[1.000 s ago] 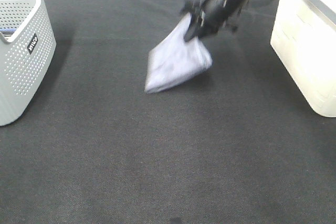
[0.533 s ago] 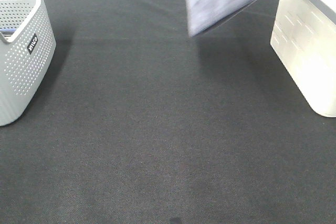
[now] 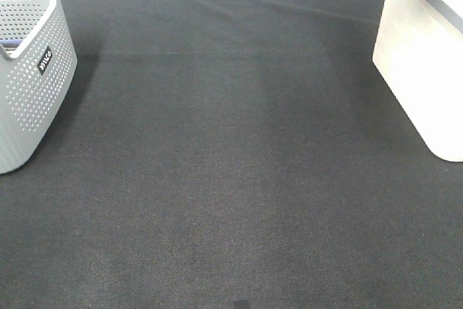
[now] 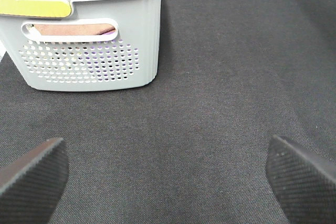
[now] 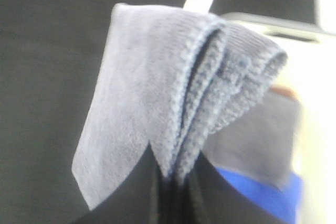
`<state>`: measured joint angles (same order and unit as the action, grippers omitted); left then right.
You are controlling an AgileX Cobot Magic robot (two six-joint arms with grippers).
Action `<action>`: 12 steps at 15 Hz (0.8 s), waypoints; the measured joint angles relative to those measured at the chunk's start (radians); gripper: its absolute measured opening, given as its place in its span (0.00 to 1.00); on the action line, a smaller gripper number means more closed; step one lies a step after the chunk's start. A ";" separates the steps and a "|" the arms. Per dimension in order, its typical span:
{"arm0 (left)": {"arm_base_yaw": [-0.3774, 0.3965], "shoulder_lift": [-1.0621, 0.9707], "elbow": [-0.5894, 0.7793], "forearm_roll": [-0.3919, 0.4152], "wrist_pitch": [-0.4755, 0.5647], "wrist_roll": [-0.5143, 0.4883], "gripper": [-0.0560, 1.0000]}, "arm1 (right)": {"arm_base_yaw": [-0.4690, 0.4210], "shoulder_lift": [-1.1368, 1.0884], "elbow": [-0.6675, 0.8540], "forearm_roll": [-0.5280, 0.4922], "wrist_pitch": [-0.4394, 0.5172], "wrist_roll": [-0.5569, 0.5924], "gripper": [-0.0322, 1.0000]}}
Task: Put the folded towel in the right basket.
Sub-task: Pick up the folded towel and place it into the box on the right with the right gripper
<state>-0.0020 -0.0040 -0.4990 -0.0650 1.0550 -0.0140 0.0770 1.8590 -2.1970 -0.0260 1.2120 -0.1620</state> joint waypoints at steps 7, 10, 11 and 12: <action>0.000 0.000 0.000 0.000 0.000 0.000 0.97 | -0.346 0.056 0.000 0.196 0.011 0.004 0.09; 0.000 0.000 0.000 0.000 0.000 0.000 0.97 | -0.349 0.110 0.000 0.196 0.011 0.004 0.09; 0.000 0.000 0.000 0.000 0.000 0.000 0.97 | -0.349 0.140 0.000 0.197 0.011 0.004 0.09; 0.000 0.000 0.000 0.000 0.000 0.000 0.97 | -0.349 0.164 0.000 0.197 0.011 0.004 0.09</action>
<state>-0.0020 -0.0040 -0.4990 -0.0650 1.0550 -0.0140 -0.2720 2.0230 -2.1970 0.1710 1.2230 -0.1580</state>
